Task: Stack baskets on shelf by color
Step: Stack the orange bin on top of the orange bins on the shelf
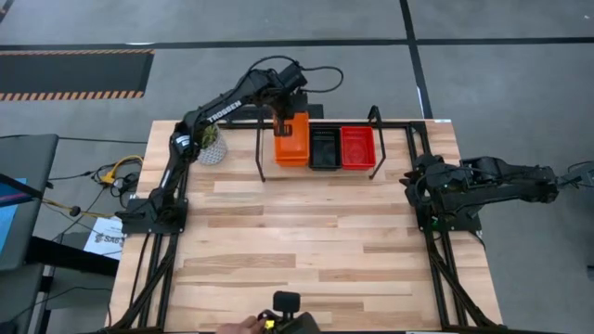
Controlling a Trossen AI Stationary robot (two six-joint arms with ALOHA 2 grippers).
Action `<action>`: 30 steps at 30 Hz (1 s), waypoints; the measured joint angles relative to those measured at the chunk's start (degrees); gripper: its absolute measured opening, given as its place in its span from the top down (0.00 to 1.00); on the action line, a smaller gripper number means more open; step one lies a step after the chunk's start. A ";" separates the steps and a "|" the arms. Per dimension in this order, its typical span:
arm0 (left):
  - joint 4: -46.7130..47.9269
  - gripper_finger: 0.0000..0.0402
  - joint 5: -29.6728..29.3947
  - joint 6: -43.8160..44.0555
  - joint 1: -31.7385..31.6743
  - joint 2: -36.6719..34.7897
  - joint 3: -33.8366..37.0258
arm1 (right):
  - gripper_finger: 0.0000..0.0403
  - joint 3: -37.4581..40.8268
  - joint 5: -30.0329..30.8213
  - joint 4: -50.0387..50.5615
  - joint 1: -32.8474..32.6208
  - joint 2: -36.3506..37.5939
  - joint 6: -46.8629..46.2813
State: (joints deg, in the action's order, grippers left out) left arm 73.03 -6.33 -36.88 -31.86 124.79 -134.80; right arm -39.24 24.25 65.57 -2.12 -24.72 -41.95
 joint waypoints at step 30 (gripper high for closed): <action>0.92 0.87 3.04 -1.70 0.90 1.95 -0.01 | 0.60 0.00 0.09 0.23 0.01 0.01 -0.02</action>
State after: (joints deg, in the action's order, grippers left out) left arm 73.95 -3.29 -38.59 -30.96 126.74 -134.80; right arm -39.24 24.34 65.80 -2.11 -24.71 -41.98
